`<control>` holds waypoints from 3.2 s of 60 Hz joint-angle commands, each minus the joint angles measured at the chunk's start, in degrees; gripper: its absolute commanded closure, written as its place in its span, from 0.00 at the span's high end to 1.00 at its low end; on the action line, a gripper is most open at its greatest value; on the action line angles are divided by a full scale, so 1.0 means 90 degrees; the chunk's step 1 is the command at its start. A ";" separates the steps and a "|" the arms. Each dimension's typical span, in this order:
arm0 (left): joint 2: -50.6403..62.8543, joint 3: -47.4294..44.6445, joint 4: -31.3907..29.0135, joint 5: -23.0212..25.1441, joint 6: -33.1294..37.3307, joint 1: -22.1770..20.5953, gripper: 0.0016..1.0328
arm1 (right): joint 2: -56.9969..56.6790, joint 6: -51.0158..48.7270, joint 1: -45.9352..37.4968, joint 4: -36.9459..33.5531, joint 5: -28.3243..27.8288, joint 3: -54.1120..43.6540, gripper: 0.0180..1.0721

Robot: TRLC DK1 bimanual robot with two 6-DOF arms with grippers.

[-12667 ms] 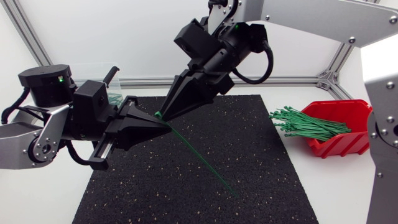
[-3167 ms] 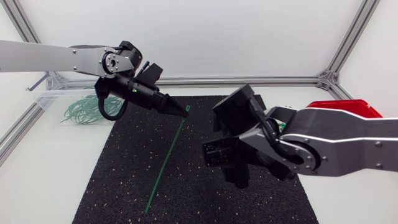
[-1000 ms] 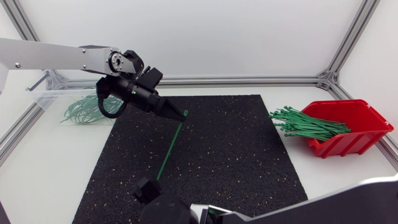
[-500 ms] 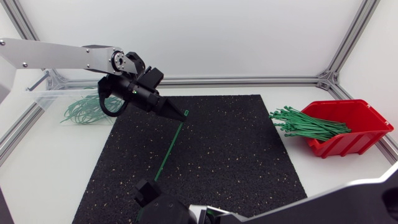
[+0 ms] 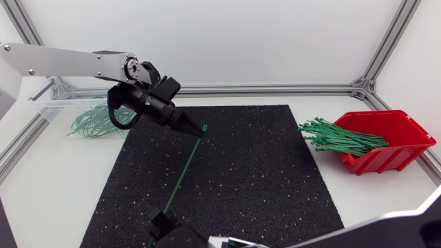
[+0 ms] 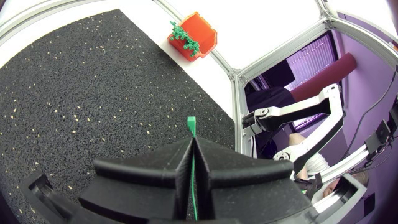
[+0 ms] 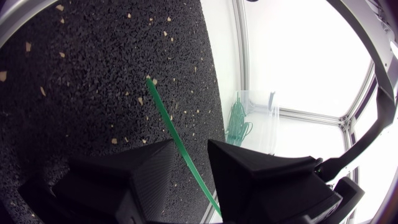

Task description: Take a green cable tie from the red box, thread the tail through the head to close it, then place it in the transparent bin on the left.

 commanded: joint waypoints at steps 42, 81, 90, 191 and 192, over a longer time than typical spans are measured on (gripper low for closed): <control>0.0365 0.0683 -0.0191 0.0057 0.0149 0.0009 0.03 | 0.0170 0.0171 -0.0012 0.0192 -0.0109 -0.0063 0.25; 0.0560 0.1006 -0.0348 0.0057 0.0129 -0.0069 0.03 | 0.0405 -0.0092 -0.0539 0.0563 -0.0383 -0.0151 0.16; 0.0560 0.1006 -0.0348 0.0057 0.0119 -0.0079 0.03 | 0.0483 -0.0083 -0.0530 0.0641 -0.0314 -0.0122 0.13; -0.0611 -0.0674 0.0189 0.0907 0.0686 0.0117 0.03 | -0.2408 0.6070 -0.2707 -0.6644 -0.4504 0.1528 0.05; -0.0651 -0.0733 0.0219 0.0927 0.0686 0.0107 0.03 | -0.2398 0.6109 -0.2737 -0.6742 -0.4582 0.1587 0.05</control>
